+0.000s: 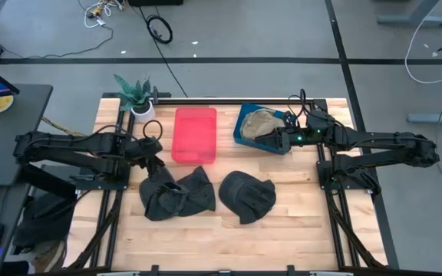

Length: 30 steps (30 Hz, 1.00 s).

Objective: Pick & Place hat
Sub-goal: Put the left black cap into the blue bin

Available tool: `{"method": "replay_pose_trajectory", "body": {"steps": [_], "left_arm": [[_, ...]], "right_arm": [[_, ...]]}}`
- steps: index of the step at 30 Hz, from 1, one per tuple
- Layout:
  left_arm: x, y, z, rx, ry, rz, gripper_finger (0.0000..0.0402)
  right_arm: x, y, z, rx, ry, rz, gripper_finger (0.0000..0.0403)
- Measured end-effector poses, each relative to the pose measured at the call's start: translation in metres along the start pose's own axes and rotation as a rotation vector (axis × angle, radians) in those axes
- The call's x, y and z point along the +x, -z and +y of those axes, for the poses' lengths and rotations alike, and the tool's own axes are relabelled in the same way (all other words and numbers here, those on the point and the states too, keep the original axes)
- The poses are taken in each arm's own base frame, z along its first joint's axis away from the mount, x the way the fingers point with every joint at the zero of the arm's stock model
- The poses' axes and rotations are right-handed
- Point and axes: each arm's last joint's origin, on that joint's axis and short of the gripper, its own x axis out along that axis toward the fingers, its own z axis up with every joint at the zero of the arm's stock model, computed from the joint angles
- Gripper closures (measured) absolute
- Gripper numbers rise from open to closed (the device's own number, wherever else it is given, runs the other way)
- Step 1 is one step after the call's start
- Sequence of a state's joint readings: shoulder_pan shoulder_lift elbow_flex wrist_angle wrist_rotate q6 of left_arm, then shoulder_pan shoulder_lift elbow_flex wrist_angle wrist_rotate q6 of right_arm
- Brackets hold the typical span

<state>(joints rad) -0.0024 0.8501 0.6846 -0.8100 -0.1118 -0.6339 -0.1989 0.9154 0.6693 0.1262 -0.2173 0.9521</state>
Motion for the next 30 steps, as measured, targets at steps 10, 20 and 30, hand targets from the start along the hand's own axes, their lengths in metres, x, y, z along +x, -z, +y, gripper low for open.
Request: {"method": "replay_pose_trajectory", "body": {"steps": [10,20,30], "left_arm": [[0.000,-0.001,0.000,0.198,0.007,-0.004,0.0284],[0.005,-0.001,-0.001,0.306,0.081,0.066,0.0171],[0.027,-0.013,0.010,0.375,0.165,0.184,0.0192]], "right_arm": [[0.000,0.000,0.000,0.008,0.000,0.000,0.0222],[0.000,0.000,0.000,0.008,0.001,0.001,0.0222],[0.000,0.000,-0.001,0.006,0.006,0.004,0.0222]]}}
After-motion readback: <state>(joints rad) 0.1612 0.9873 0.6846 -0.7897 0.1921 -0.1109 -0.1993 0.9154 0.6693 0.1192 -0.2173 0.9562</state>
